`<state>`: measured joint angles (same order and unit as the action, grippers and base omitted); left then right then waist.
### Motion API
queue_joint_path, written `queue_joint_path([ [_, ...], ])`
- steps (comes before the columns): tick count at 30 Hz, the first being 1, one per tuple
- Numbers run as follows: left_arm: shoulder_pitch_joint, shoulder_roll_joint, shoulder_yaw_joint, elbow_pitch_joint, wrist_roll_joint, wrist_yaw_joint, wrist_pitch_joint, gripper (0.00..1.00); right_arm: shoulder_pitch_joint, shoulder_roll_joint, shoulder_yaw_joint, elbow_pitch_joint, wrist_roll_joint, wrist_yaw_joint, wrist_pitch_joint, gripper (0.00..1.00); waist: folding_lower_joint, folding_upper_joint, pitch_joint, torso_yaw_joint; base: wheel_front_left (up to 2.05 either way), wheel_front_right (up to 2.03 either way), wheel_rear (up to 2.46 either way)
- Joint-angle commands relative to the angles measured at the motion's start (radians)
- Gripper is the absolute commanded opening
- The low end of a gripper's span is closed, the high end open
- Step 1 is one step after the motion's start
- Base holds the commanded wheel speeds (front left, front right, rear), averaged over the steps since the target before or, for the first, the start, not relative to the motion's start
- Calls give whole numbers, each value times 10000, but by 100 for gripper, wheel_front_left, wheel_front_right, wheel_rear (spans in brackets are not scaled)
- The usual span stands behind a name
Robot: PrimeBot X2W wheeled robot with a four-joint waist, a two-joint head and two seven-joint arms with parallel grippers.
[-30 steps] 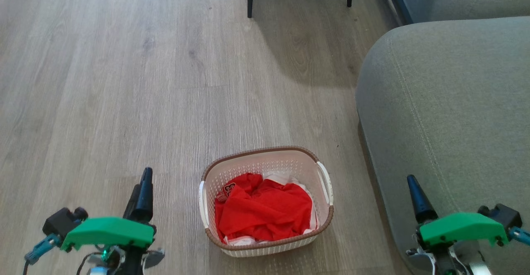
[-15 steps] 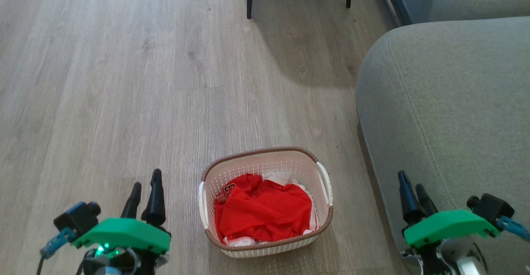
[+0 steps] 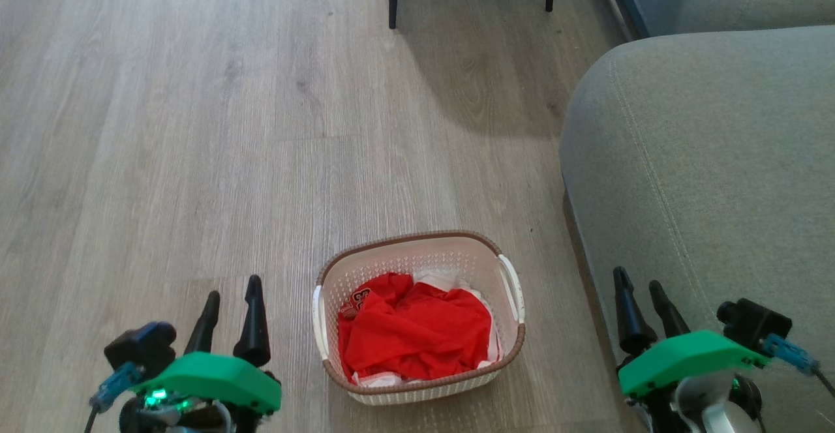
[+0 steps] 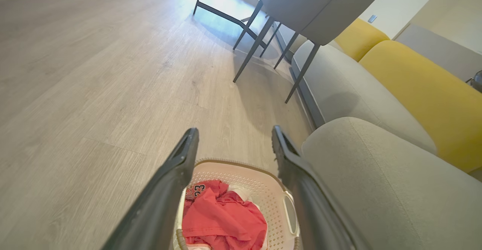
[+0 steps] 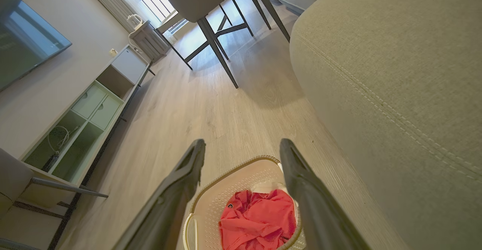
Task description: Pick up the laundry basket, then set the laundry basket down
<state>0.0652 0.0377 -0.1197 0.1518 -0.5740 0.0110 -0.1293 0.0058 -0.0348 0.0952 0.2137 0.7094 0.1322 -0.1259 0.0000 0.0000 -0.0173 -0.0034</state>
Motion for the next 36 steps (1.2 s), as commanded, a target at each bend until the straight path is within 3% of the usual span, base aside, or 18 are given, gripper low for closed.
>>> queue_joint_path([
  [1, -275, 145, 143, -363, 468, 140, -164, 100, -528, -103, 248, -377, -423, -10, -199, 100, 0, 0, 5, -1, 0, 0, 0],
  [36, 503, 150, -320, -346, 4717, 613, -1216, 100, -404, -149, 1197, -464, -4526, -15, -1251, 100, 0, 0, -262, -43, 0, 0, 0],
])
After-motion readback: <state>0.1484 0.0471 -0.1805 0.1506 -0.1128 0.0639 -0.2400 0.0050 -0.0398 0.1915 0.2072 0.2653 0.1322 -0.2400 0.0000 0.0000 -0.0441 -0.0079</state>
